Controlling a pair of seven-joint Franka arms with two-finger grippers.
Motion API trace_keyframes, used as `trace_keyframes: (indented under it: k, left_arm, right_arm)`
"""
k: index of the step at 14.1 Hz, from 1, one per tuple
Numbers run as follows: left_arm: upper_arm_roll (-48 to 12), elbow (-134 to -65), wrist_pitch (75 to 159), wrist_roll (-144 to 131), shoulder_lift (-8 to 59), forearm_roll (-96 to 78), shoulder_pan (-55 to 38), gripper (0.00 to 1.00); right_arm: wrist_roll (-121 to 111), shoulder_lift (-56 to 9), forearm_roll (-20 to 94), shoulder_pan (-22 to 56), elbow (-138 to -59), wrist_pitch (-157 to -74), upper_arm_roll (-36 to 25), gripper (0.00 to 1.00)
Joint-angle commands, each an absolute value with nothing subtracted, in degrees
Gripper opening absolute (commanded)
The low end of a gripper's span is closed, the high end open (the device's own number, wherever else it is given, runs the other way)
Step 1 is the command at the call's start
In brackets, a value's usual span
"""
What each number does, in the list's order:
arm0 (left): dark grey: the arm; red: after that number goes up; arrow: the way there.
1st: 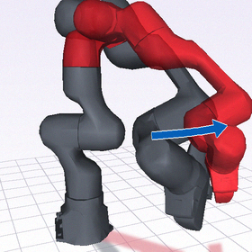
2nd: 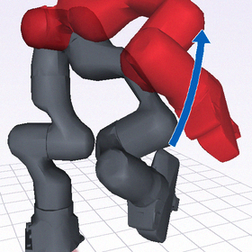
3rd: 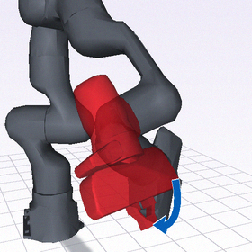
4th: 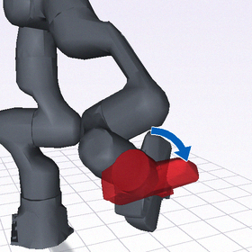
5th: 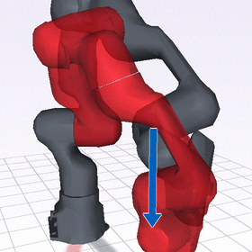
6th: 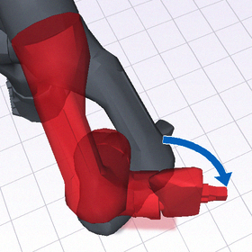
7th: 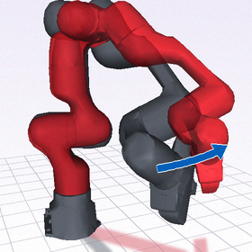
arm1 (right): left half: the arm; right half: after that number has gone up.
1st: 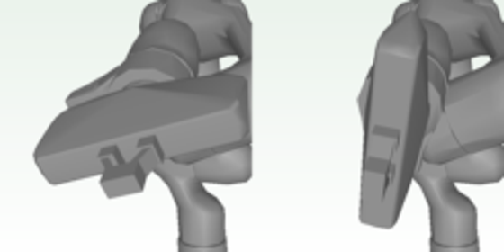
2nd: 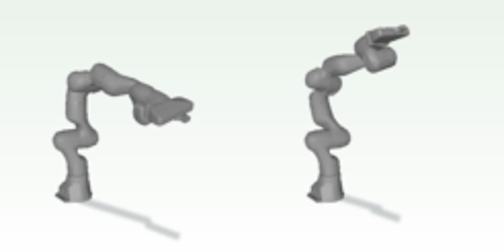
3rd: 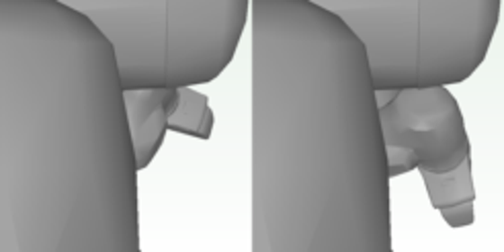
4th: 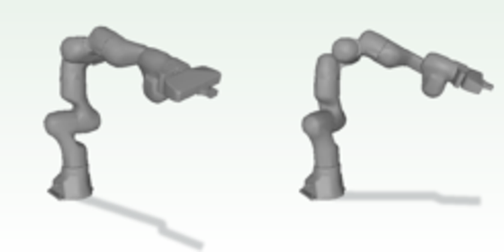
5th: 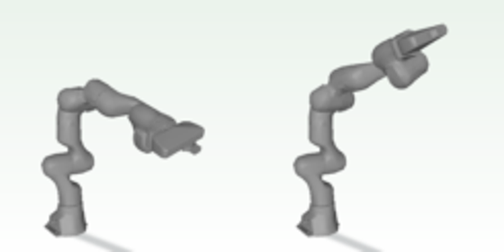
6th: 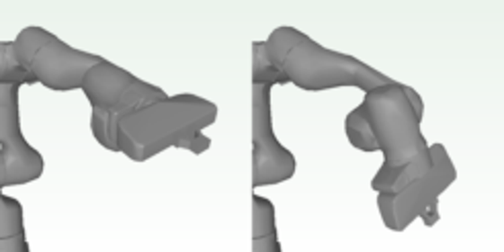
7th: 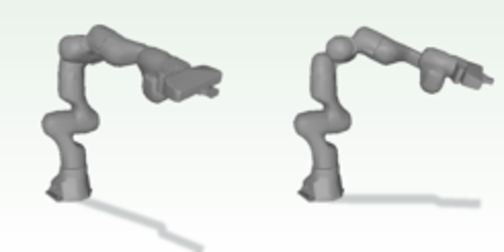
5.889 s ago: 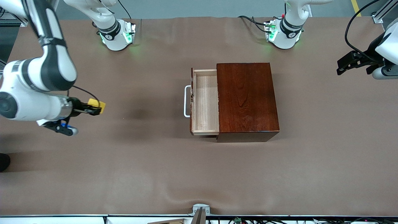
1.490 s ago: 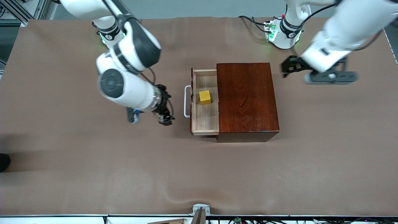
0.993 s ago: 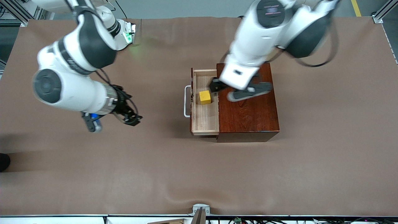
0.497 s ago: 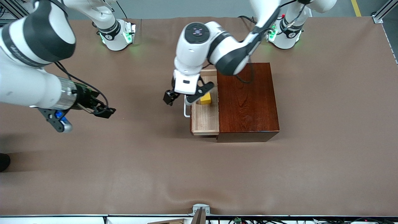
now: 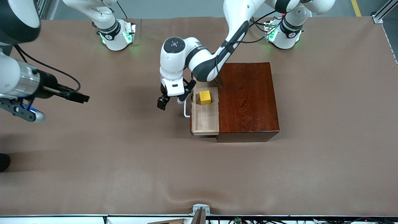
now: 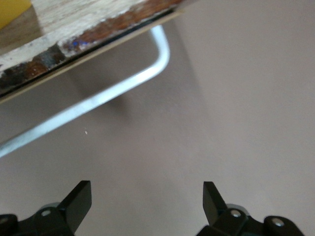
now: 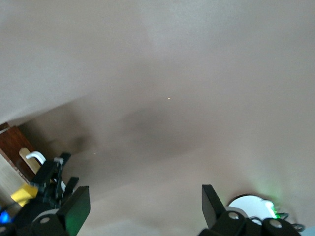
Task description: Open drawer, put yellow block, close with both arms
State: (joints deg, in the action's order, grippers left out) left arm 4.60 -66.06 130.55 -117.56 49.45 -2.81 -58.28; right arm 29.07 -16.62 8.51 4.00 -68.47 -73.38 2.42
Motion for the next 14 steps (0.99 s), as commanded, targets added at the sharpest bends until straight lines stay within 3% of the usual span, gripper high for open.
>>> trace_keyframes:
  k: [1, 10, 14]
  left_arm:
    - [6.8, -64.1, 130.3, -120.0, 51.7, -2.7, -59.5, 1.00]
    - [8.7, -64.2, 118.7, -119.9, 50.5, -3.0, -57.9, 1.00]
    - [8.6, -64.8, 114.9, -119.9, 49.1, -3.4, -55.4, 1.00]
  right_arm:
    - [18.5, -12.8, 6.9, 1.2, -70.2, -72.8, 3.3, 1.00]
    - [5.5, -2.9, 1.2, -1.2, -77.7, -73.2, 4.0, 1.00]
    - [2.9, 2.7, -0.7, -0.7, -87.2, -78.6, 3.9, 1.00]
